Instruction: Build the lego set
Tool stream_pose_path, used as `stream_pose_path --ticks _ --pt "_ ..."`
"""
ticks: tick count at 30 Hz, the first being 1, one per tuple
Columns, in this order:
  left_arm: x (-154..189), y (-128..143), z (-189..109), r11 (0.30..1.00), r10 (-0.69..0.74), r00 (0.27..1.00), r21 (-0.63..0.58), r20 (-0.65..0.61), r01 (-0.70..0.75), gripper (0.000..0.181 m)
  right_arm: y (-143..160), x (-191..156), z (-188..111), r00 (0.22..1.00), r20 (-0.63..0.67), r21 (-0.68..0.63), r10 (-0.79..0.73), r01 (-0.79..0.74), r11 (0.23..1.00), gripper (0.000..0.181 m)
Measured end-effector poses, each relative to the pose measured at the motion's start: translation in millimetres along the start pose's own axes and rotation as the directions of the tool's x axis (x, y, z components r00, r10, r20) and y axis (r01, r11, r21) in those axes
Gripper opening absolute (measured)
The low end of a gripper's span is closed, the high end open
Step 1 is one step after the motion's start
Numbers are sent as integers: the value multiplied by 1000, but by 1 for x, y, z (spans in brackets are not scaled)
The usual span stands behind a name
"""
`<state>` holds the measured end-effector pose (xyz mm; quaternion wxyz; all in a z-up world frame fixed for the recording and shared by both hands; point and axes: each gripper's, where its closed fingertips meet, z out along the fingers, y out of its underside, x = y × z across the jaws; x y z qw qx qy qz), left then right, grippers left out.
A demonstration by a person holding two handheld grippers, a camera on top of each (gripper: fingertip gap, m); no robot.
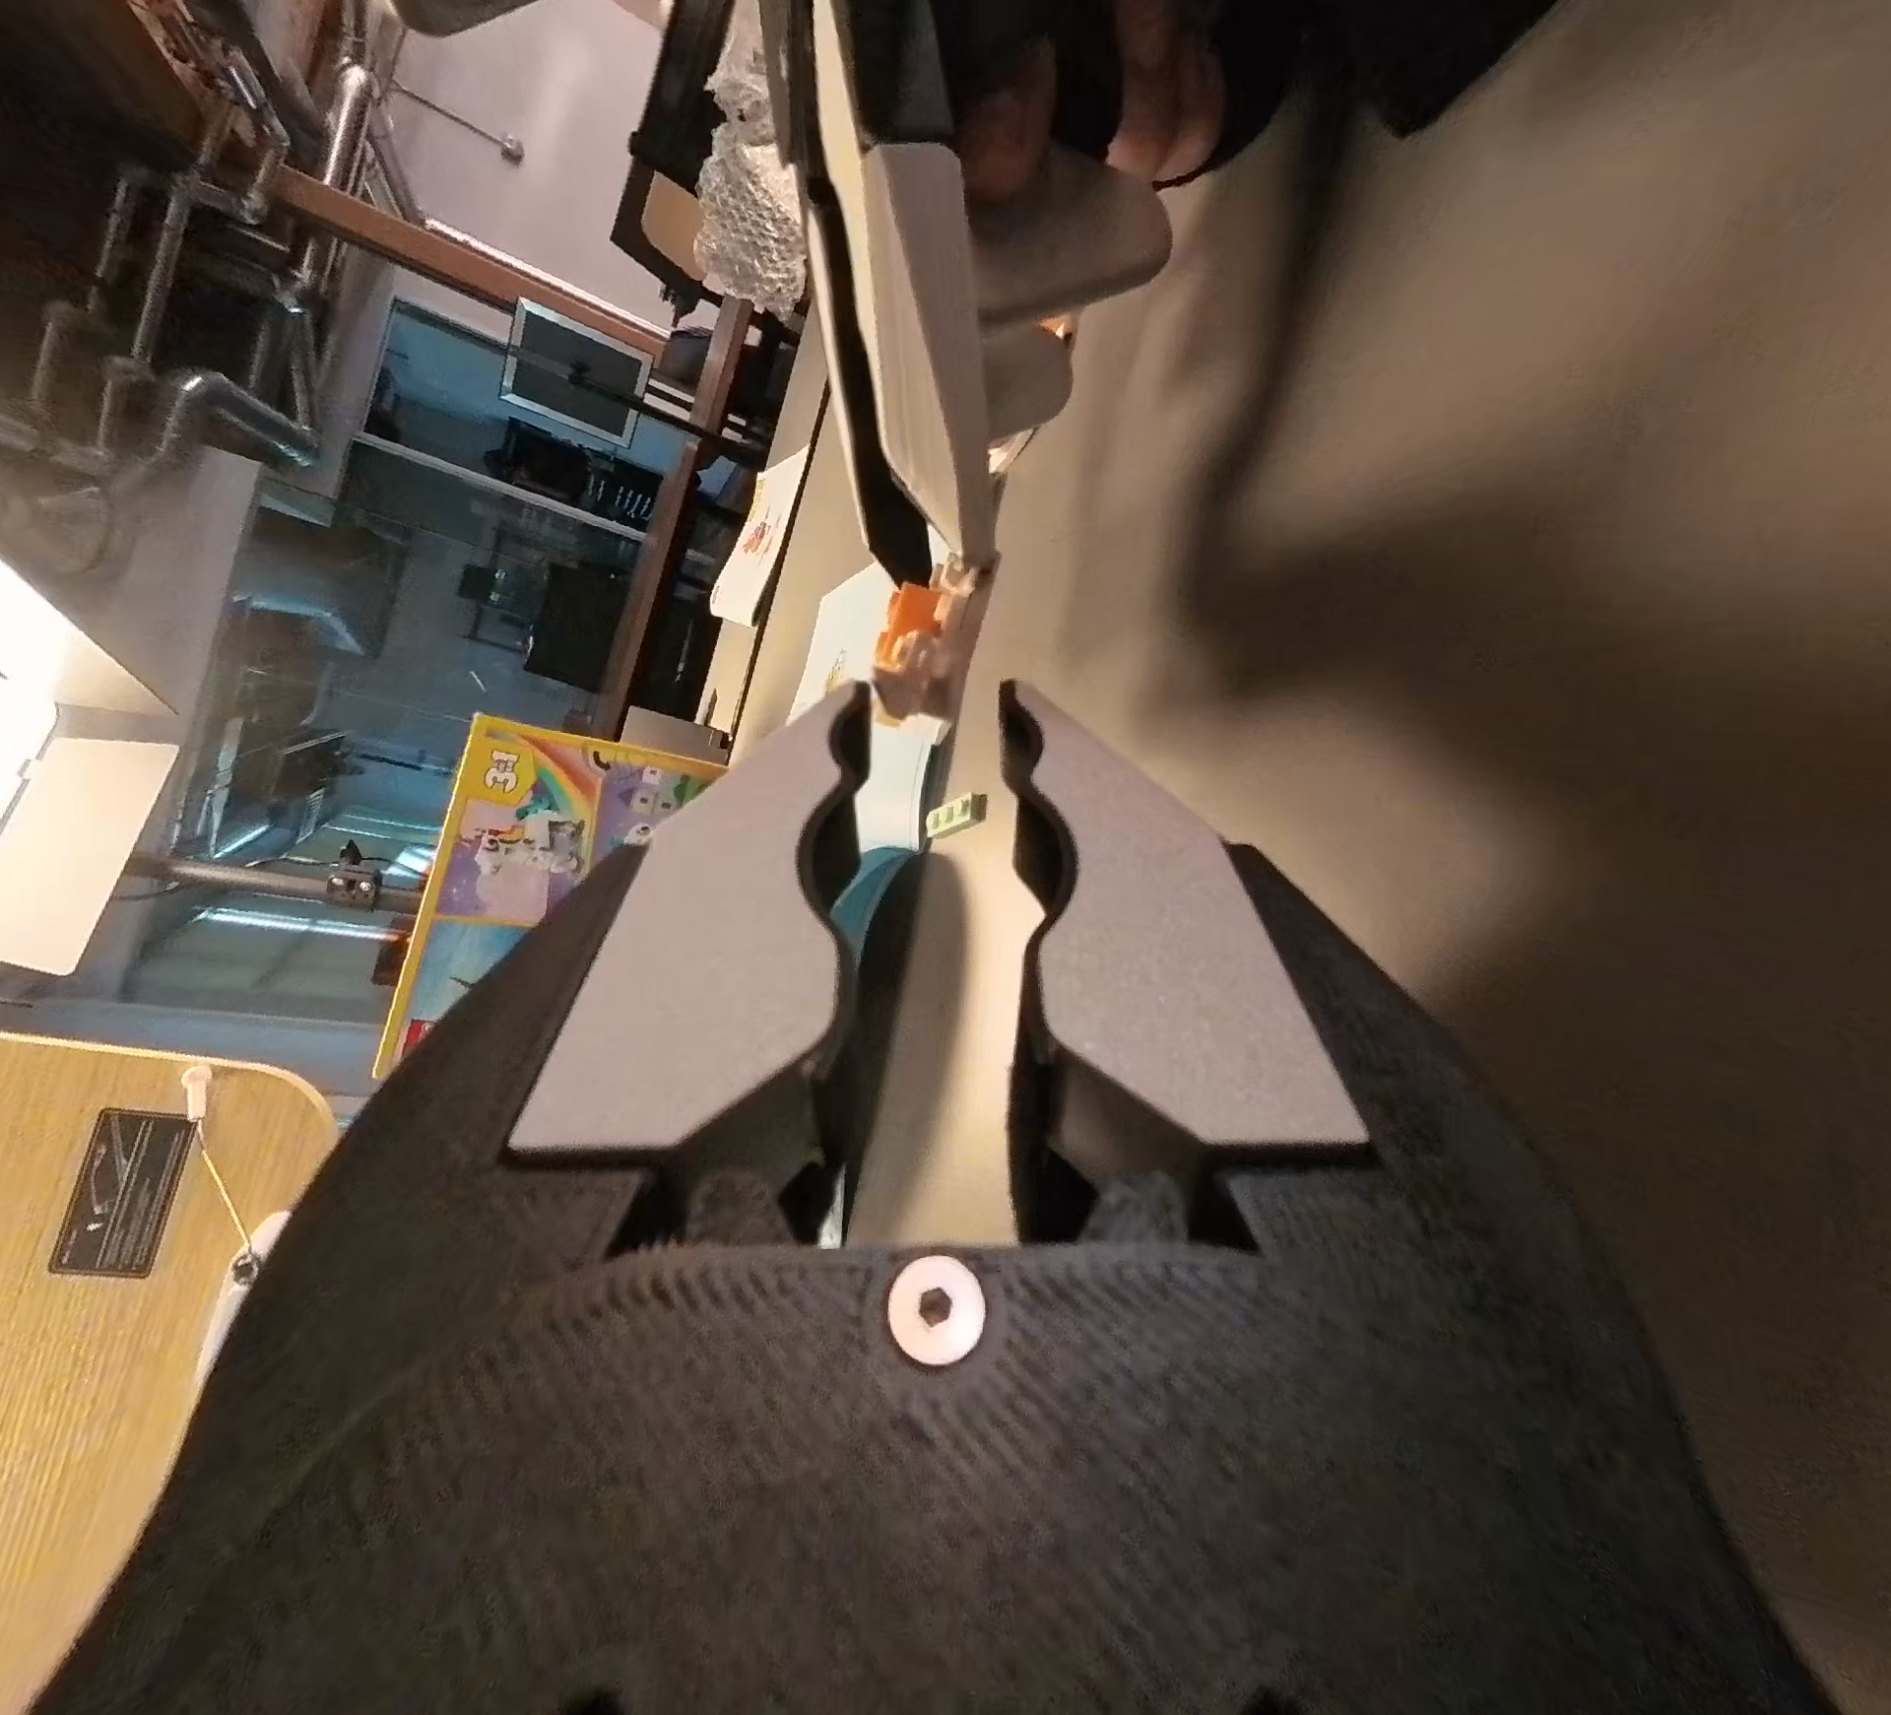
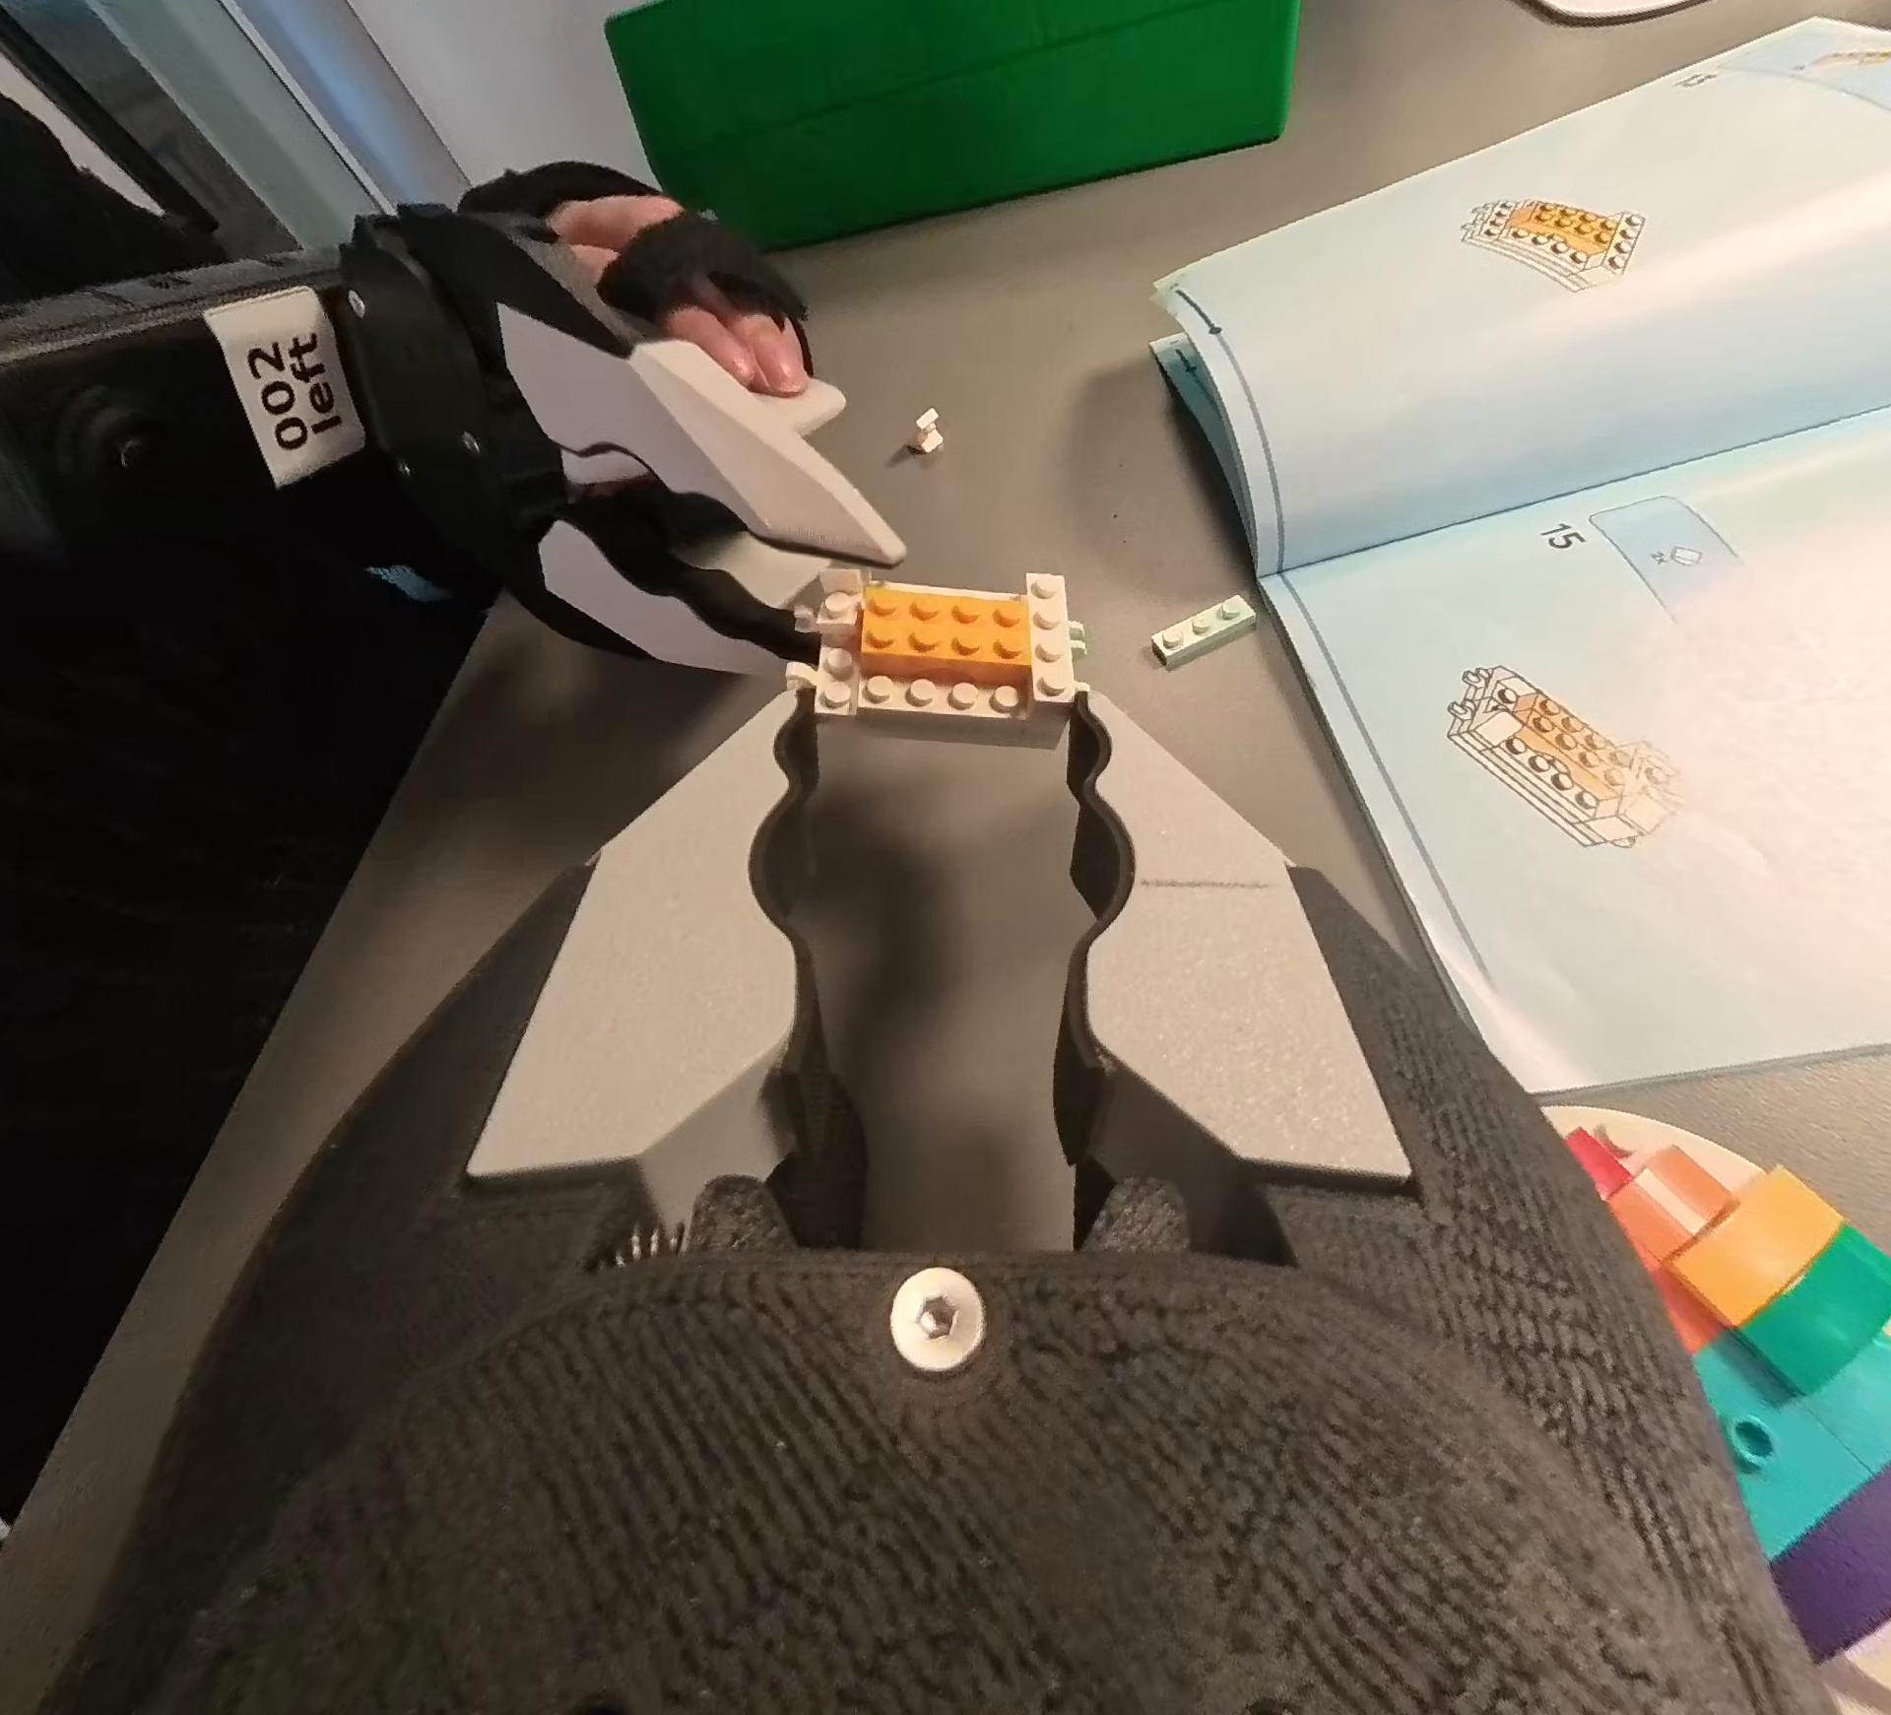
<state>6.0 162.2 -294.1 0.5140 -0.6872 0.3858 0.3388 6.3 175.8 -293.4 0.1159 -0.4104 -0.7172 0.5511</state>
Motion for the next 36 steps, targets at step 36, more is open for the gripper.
stream_pose_path --ticks 36 --pt "2 21 9 984 18 1000 -175 1 -18 11 0 6 3 792 -261 -180 -552 522 834 58"
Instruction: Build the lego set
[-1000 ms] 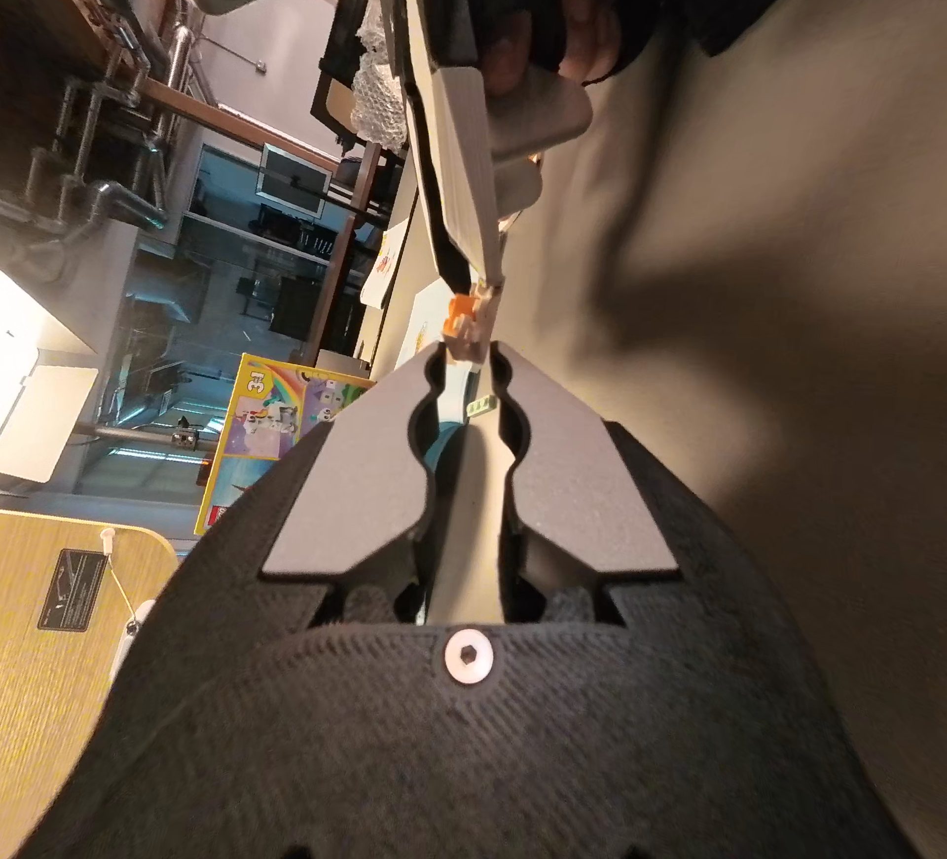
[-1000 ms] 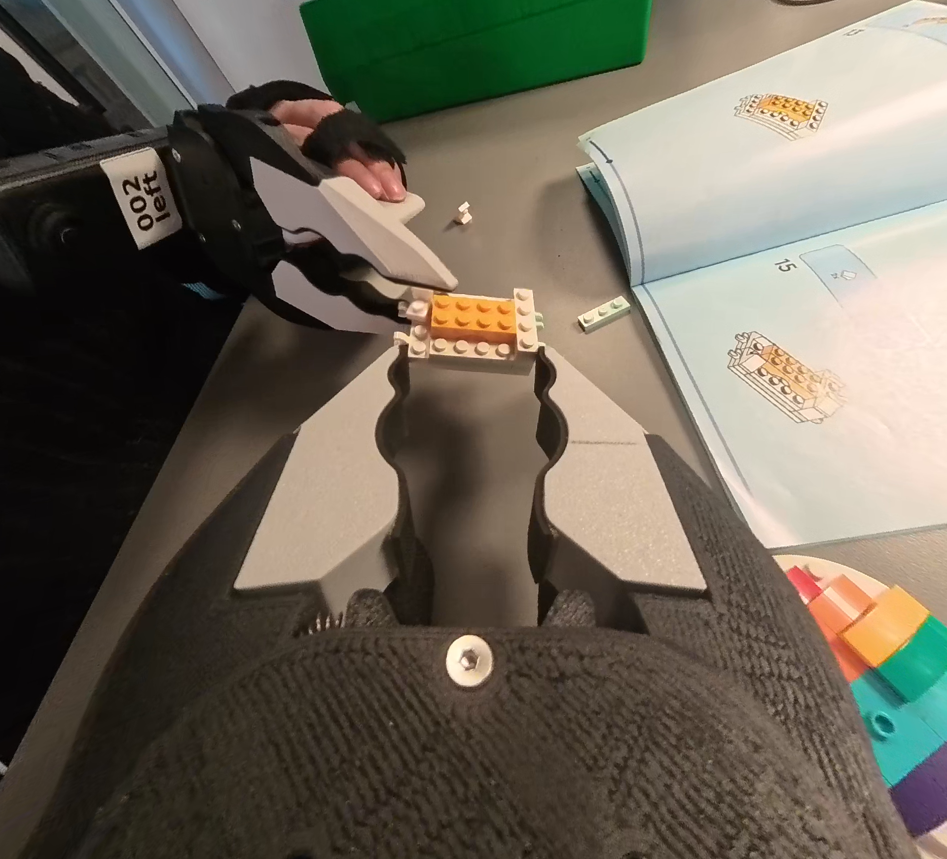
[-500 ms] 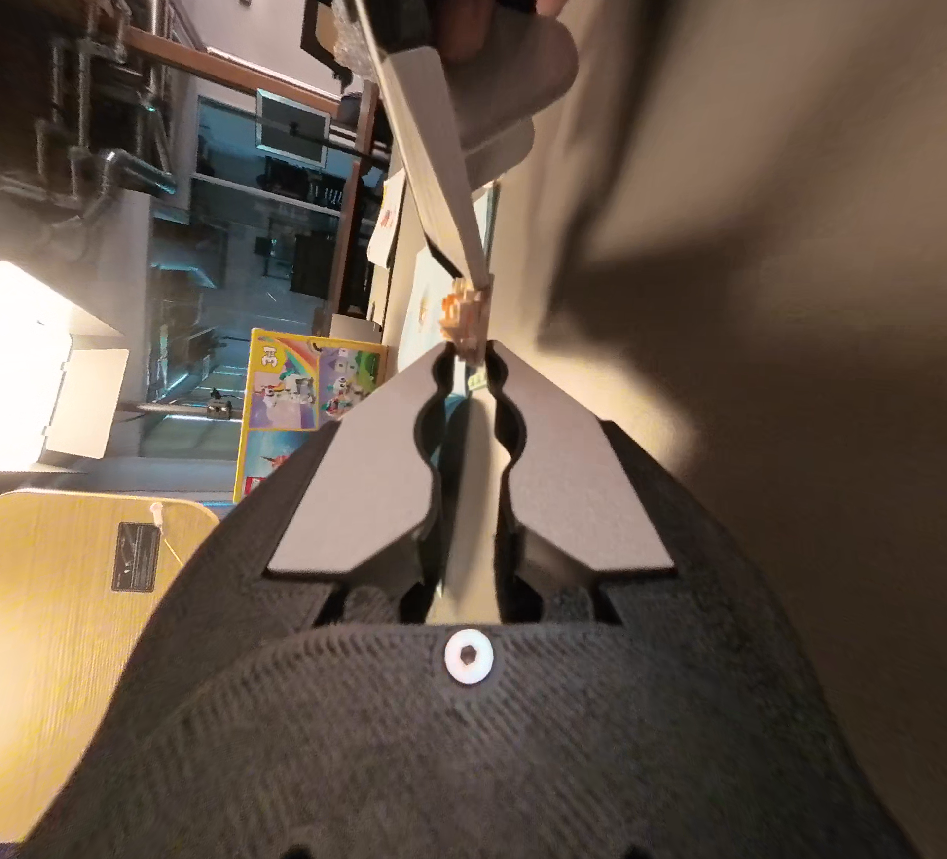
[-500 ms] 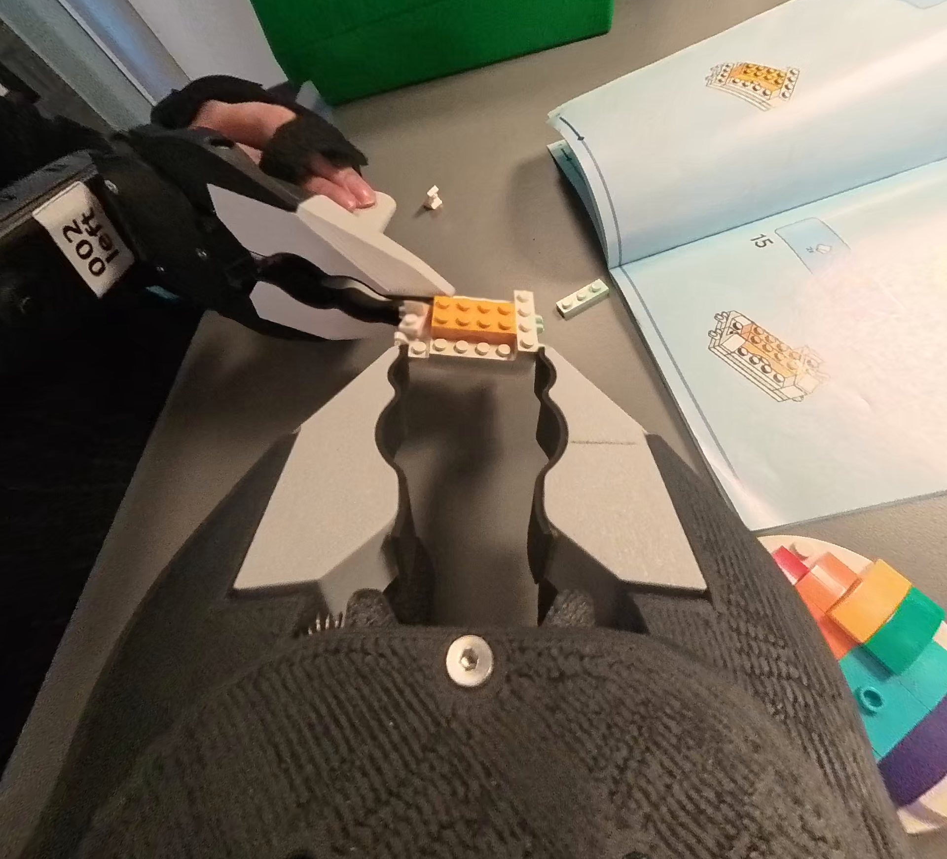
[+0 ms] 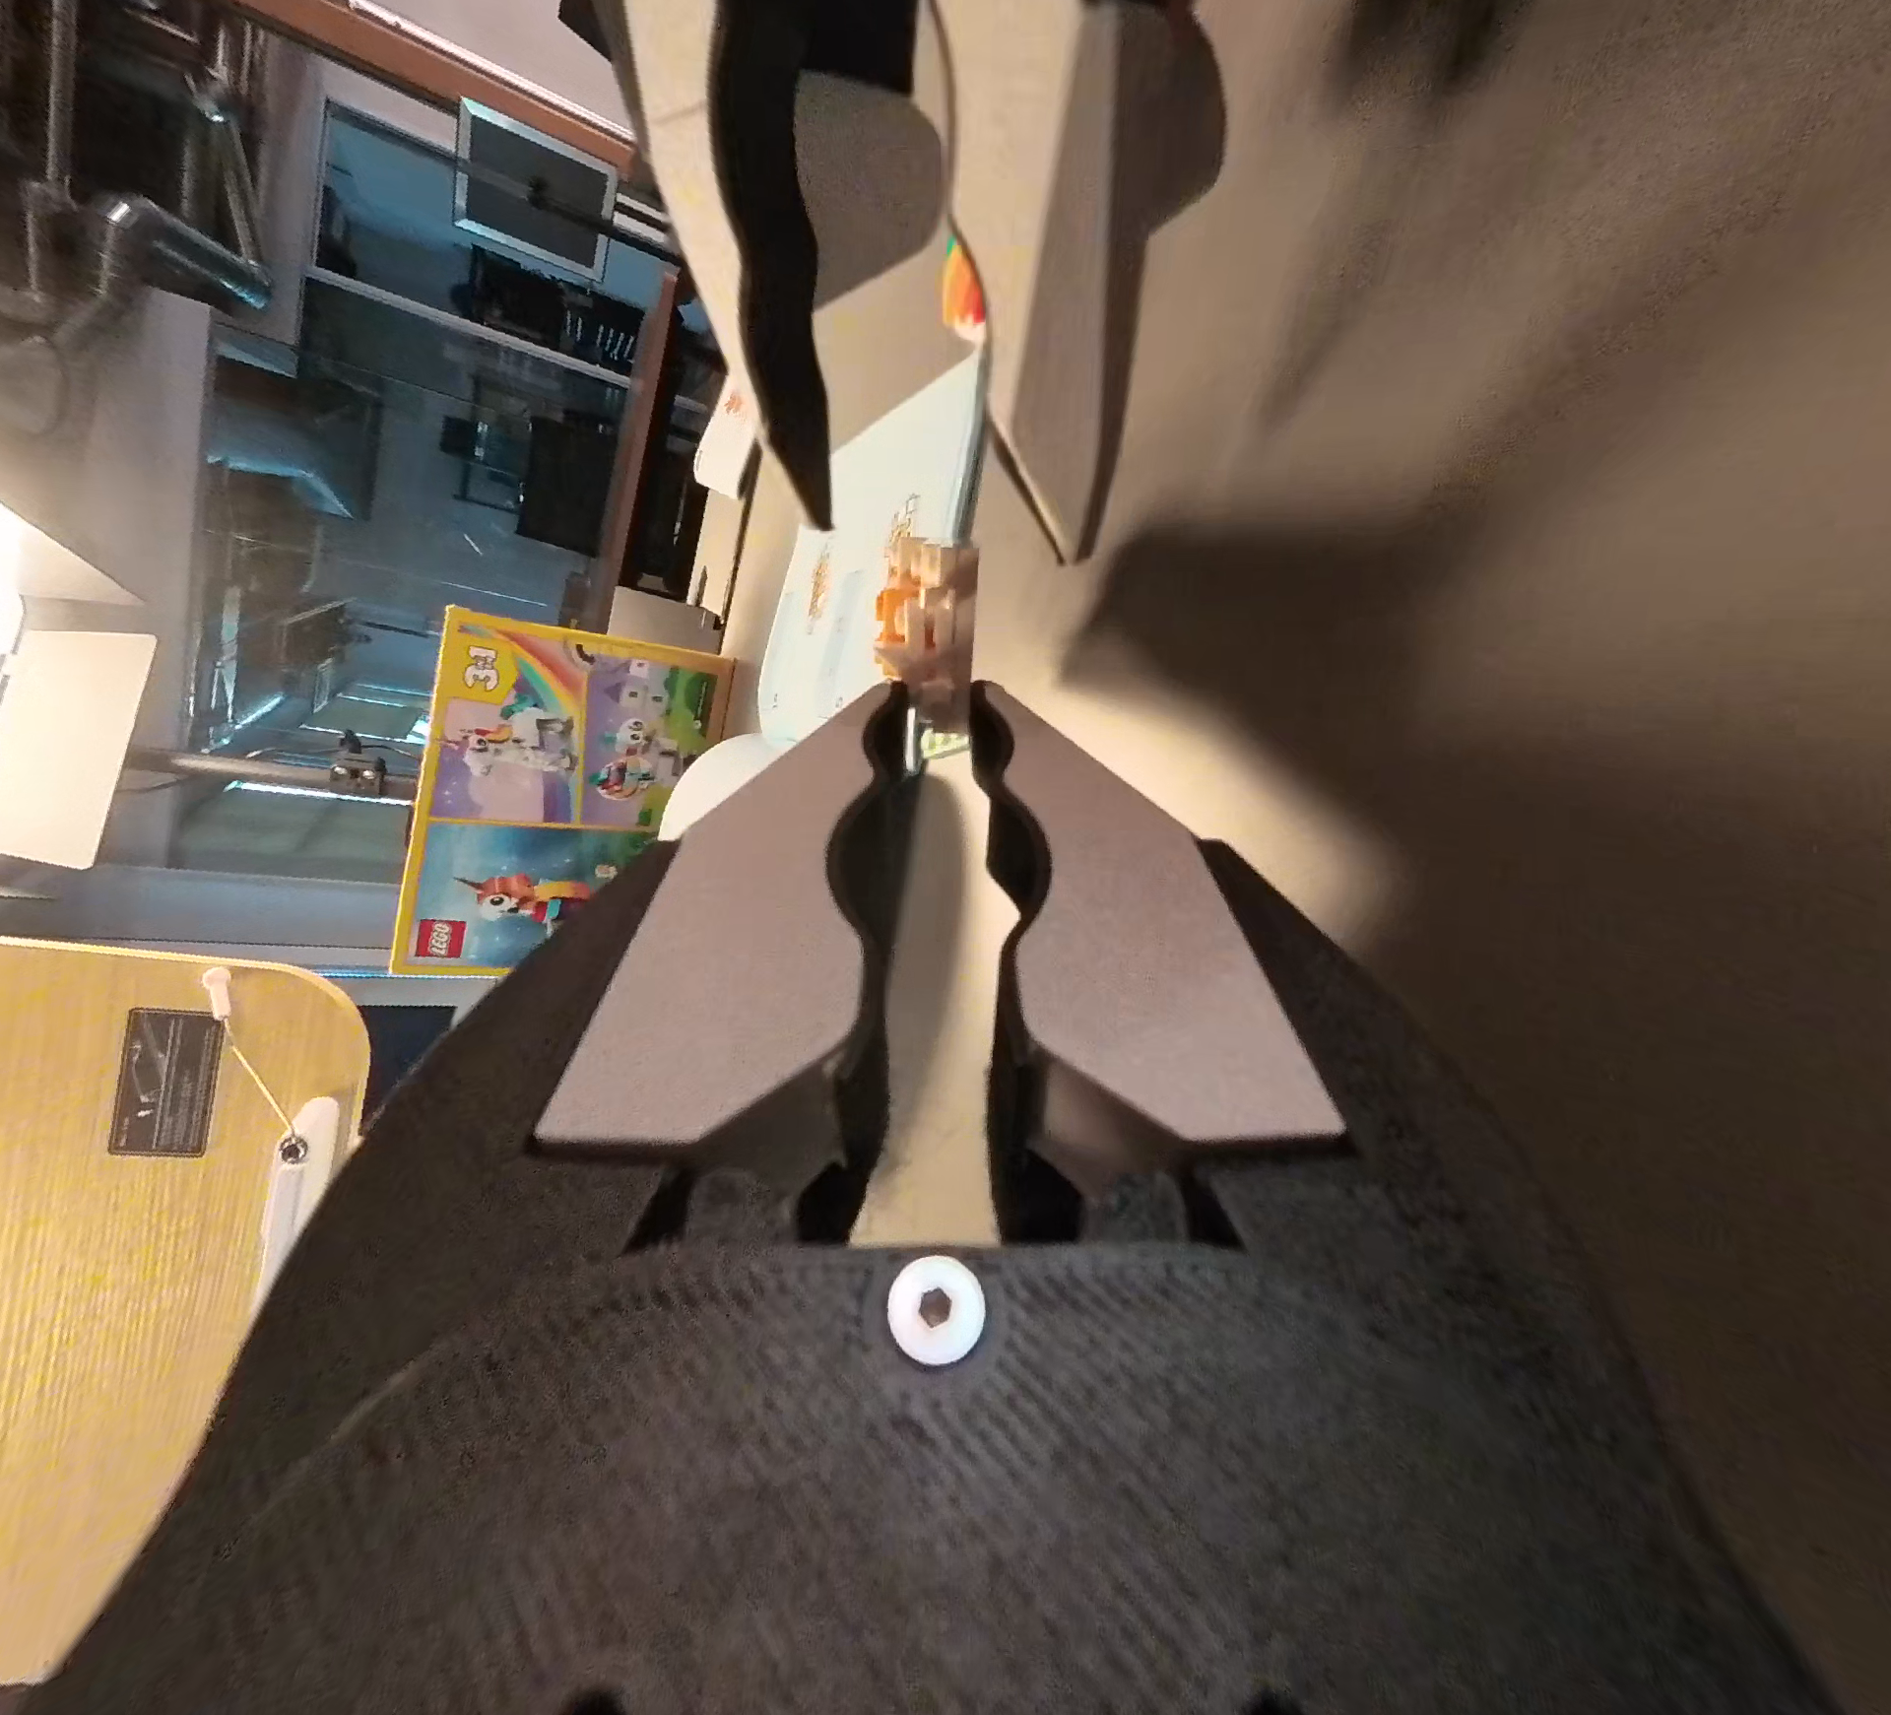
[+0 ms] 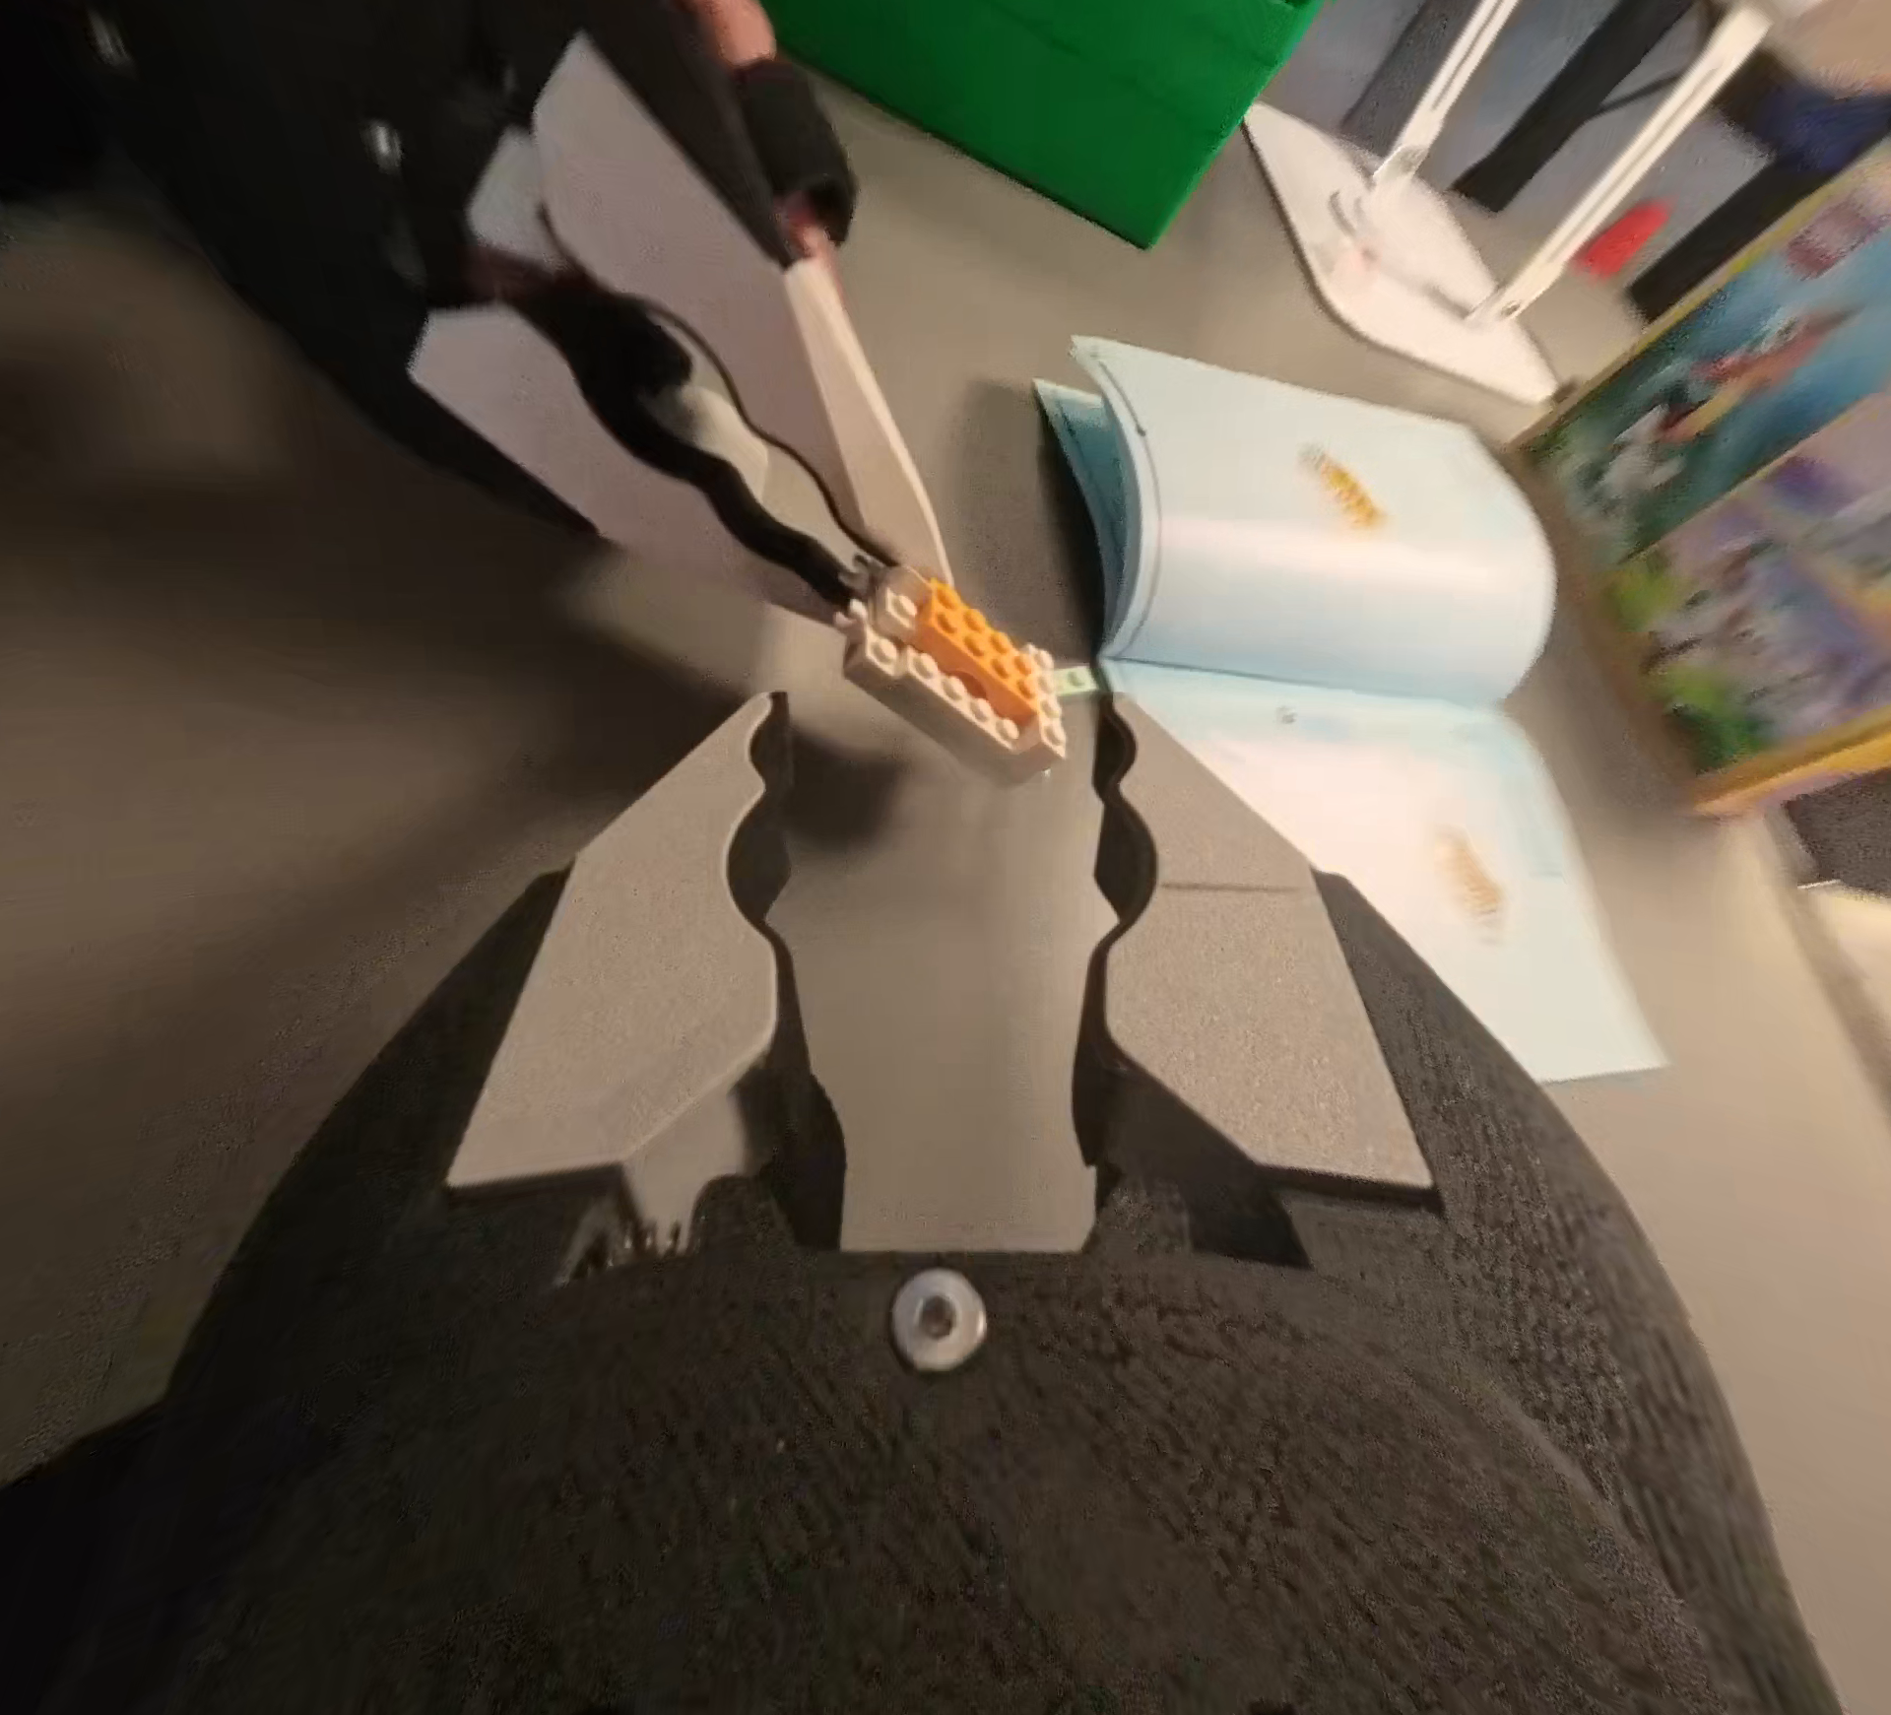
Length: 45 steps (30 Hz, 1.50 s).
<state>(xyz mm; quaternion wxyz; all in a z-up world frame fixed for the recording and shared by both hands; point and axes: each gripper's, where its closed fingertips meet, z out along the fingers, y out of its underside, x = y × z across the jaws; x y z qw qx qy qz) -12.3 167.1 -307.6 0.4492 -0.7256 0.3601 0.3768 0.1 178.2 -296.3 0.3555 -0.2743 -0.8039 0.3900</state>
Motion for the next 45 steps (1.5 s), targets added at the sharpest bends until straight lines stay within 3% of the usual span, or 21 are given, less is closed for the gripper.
stream_pose_path --ticks 6,13,16,20,28,38,45 --pt "-1 -10 -3 999 -18 1000 34 -6 18 11 1 6 11 902 -186 -162 -390 363 917 50" --pt "-4 -20 -7 996 -38 999 82 -12 39 12 -4 6 12 771 -242 -252 -589 536 806 19" --pt "-1 -22 -8 989 -97 994 109 -47 102 11 -2 3 12 790 -213 -247 -575 526 814 18" --pt "-1 -26 -14 975 -148 985 152 -86 160 31 0 3 10 813 -190 -253 -551 502 827 18" --pt "2 -34 -20 979 7 997 205 -71 7 37 2 1 13 813 -176 -266 -555 504 822 18" --pt "4 -35 -15 978 62 995 205 -74 -46 34 0 -2 14 812 -170 -260 -558 510 820 18" --pt "1 -30 -16 978 112 993 184 -48 -101 19 1 -4 15 818 -157 -253 -554 509 823 18"
